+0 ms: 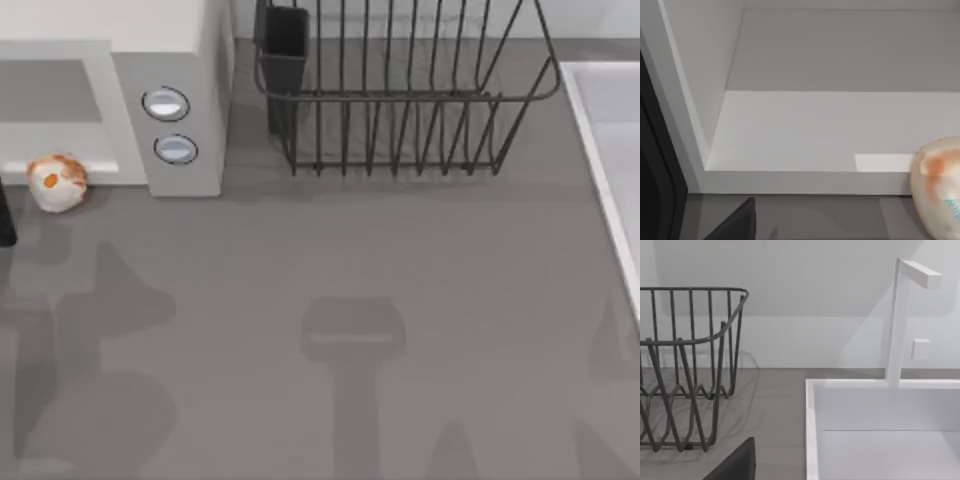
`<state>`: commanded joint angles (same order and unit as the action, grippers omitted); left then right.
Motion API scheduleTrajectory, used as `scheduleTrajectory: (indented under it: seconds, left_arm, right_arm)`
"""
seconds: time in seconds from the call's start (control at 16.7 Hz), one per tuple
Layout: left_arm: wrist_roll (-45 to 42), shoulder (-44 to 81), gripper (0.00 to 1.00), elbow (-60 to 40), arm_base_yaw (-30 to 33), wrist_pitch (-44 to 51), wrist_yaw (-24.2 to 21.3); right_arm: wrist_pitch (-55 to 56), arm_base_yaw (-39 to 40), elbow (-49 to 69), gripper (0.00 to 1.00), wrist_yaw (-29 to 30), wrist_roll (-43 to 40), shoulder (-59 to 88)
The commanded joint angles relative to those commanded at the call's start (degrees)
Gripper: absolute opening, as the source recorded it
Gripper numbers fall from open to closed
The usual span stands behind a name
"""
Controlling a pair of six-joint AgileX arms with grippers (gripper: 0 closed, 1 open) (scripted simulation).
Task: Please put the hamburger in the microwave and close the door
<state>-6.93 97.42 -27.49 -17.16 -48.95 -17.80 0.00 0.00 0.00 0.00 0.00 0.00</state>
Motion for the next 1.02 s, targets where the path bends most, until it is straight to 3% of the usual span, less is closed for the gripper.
scheduleTrajectory:
  seconds: [0.42,1.02]
  left_arm:
    - [0.06,-14.76,1.00,-4.30,-0.03,20.55,0.16]
    - [0.56,-21.66,1.00,-2.48,1.16,23.28,1.41]
  right_arm:
    - [0.00,0.00,0.00,1.00,0.00,0.00,0.00]
    - [0.00,0.00,0.00,1.00,0.00,0.00,0.00]
